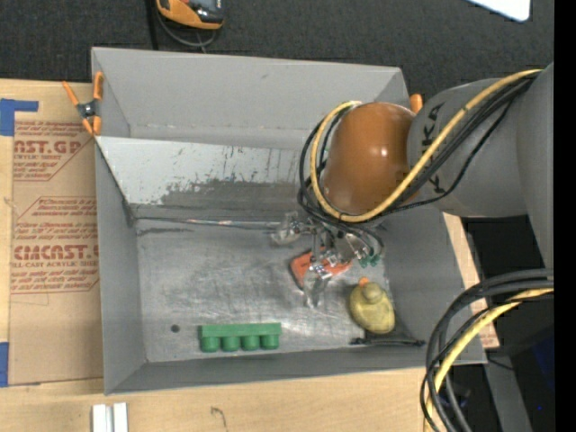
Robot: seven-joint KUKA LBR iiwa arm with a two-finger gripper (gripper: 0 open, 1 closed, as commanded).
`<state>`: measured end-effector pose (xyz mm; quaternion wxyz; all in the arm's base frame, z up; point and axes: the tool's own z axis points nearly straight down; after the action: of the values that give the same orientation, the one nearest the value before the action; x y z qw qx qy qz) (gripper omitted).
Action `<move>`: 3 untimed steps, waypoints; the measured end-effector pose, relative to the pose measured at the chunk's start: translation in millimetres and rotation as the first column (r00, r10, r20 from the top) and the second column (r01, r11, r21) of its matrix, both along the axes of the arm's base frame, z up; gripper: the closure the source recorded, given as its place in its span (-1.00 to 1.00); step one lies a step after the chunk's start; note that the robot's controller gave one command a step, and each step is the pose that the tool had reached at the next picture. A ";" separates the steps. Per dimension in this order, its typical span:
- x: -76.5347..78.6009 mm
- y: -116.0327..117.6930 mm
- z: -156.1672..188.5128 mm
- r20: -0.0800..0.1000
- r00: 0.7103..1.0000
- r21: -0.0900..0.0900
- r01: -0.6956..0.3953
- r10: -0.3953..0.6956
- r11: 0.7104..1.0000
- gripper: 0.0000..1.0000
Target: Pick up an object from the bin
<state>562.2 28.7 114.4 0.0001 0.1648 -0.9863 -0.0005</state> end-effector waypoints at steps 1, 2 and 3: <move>6.8 -44.6 -11.6 0.004 0.997 0.002 -0.075 0.075 0.997 -1.00; -30.2 -90.5 -41.9 0.013 0.994 0.001 -0.107 0.107 0.994 1.00; -30.1 -90.5 -41.9 0.013 0.994 0.001 -0.107 0.107 0.994 1.00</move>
Offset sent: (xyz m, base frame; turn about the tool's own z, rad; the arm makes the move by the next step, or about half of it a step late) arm -0.0336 -0.0928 -0.0444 -0.1073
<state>532.1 -61.8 72.5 -0.0064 0.2172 -0.9761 -0.0004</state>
